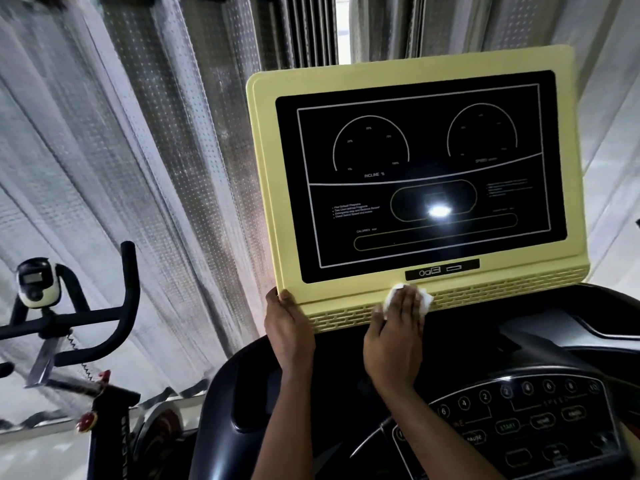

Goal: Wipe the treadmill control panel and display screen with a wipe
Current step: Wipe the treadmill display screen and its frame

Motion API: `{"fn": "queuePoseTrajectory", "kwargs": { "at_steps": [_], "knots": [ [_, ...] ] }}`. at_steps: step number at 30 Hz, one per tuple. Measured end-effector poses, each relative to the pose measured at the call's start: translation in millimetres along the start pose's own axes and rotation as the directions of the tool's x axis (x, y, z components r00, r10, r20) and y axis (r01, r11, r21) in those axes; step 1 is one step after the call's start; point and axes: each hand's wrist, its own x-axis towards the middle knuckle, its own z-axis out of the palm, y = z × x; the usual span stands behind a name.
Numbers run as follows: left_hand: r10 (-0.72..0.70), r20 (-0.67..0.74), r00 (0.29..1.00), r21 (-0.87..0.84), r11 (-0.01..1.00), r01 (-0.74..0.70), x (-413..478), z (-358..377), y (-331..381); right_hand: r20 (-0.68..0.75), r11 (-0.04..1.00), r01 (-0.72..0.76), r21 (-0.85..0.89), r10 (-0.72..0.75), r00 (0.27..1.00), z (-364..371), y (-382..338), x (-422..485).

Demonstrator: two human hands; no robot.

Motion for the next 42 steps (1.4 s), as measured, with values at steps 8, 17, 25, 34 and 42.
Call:
{"fn": "queuePoseTrajectory", "kwargs": {
  "at_steps": [8, 17, 25, 34, 42],
  "knots": [
    [0.033, -0.075, 0.997, 0.013, 0.999, -0.032, -1, 8, 1, -0.051, 0.990, -0.144, 0.005, 0.144, 0.988, -18, 28, 47],
    [0.014, -0.191, 0.981, 0.080, 0.997, 0.001, -3, 20, -5, -0.123, 0.951, -0.305, 0.042, 0.308, 0.943, -44, 74, 104],
    [0.016, -0.264, 0.964, 0.120, 0.993, 0.017, -2, 26, -11, -0.123, 0.942, -0.335, 0.031, 0.336, 0.934, -65, 114, 139],
    [-0.003, -0.317, 0.948, 0.143, 0.988, 0.051, -3, 30, -8, -0.131, 0.917, -0.390, 0.076, 0.397, 0.908, -86, 149, 175],
    [-0.022, -0.328, 0.944, 0.137, 0.988, 0.071, -7, 32, 1, -0.125, 0.868, -0.436, 0.238, 0.472, 0.872, -110, 189, 215]
  ]
}}
